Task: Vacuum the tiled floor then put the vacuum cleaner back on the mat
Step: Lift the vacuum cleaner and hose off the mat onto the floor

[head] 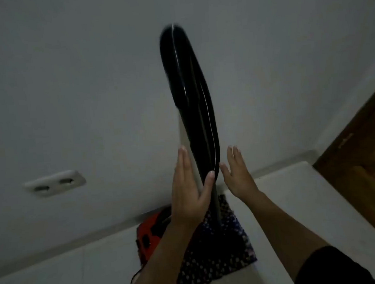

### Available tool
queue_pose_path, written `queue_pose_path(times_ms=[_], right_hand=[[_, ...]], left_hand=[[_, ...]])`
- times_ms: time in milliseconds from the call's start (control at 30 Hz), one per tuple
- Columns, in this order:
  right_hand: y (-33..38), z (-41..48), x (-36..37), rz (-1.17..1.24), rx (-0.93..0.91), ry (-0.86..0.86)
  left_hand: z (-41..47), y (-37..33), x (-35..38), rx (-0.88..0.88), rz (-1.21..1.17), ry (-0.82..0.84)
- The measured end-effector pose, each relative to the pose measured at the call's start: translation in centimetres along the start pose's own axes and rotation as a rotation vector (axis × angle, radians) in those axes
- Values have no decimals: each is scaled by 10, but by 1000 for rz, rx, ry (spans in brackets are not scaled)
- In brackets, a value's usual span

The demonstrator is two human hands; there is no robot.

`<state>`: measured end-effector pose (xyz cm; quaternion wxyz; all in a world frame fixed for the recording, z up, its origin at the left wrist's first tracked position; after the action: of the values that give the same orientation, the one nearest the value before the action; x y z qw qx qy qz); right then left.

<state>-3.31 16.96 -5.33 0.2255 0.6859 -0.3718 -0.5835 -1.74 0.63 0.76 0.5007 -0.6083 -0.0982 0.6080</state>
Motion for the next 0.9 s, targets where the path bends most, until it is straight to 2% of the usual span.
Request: queue_pose_path(times_ms=[133,233,467,667,900], right_hand=[[-58,57,40,89,-45,-49],[-85,96,63,151,-186,-147],[-114,149,89,257,-382,-279],[-118,155,93,397,-477,-405],[-112,154,86,440,-448,-434]], left_hand=[[12,36,49,129,-108,-95],[20,57,74,293,-170,-179],[33,85,100,552,-82,-329],[26,92,107,526,-74,-317],[24,91,104,466,-99,-255]])
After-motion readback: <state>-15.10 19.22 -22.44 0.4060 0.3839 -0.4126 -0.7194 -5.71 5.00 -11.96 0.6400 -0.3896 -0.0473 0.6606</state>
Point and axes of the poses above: each hand's wrist, its own z-axis towards the middle knuckle, its own x-axis out of the palm, y = z × x, the point moved 2 cm from there along z, towards the middle knuckle, and after that the axes turned 13 degrees about y, right-handed, at the moved point
